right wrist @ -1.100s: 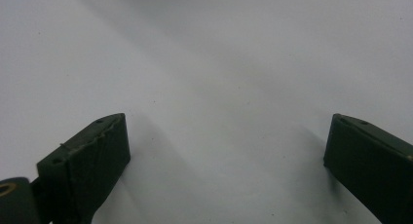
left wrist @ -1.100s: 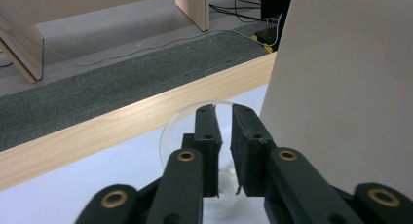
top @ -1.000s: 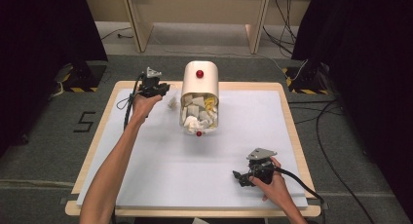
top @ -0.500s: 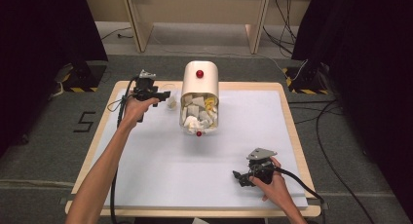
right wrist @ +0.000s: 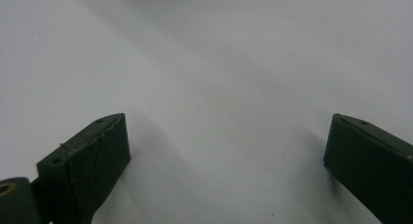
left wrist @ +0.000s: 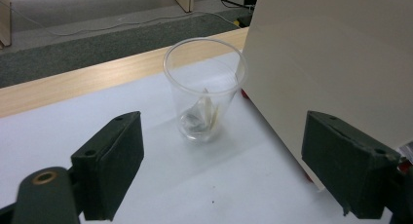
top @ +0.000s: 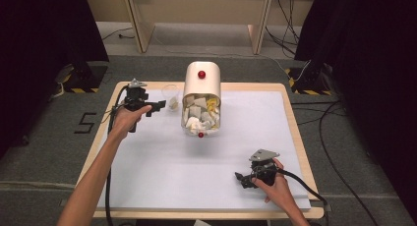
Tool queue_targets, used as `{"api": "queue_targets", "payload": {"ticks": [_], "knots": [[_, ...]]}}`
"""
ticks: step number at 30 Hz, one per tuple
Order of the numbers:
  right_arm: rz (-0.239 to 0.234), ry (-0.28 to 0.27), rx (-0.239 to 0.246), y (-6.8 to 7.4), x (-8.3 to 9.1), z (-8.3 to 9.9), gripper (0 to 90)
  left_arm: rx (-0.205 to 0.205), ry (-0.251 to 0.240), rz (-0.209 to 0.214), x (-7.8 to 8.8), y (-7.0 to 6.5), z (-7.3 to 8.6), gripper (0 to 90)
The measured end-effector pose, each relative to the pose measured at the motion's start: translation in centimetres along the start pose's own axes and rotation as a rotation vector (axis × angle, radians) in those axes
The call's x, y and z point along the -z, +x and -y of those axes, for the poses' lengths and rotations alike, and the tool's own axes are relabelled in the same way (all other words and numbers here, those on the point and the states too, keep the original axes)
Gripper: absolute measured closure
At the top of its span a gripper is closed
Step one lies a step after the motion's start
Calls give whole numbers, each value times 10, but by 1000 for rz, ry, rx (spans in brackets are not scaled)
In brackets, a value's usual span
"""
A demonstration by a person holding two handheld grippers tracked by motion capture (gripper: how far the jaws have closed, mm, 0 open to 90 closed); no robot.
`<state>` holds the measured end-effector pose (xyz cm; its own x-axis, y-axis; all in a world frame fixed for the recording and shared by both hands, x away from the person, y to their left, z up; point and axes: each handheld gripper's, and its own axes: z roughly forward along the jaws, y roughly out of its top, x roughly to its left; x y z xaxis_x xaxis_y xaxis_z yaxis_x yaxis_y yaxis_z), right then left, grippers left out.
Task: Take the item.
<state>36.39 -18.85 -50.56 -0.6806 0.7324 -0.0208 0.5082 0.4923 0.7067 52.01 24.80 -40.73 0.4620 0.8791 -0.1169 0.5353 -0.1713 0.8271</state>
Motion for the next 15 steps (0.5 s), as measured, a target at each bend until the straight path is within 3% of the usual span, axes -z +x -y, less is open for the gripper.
{"api": "queue_targets", "payload": {"ticks": [7,15], "knots": [[0,1,-1,0,0,0,32,-4,8,14,5,0,14,157],[0,1,-1,0,0,0,32,-26,-15,38,15,-7,24,157]]}}
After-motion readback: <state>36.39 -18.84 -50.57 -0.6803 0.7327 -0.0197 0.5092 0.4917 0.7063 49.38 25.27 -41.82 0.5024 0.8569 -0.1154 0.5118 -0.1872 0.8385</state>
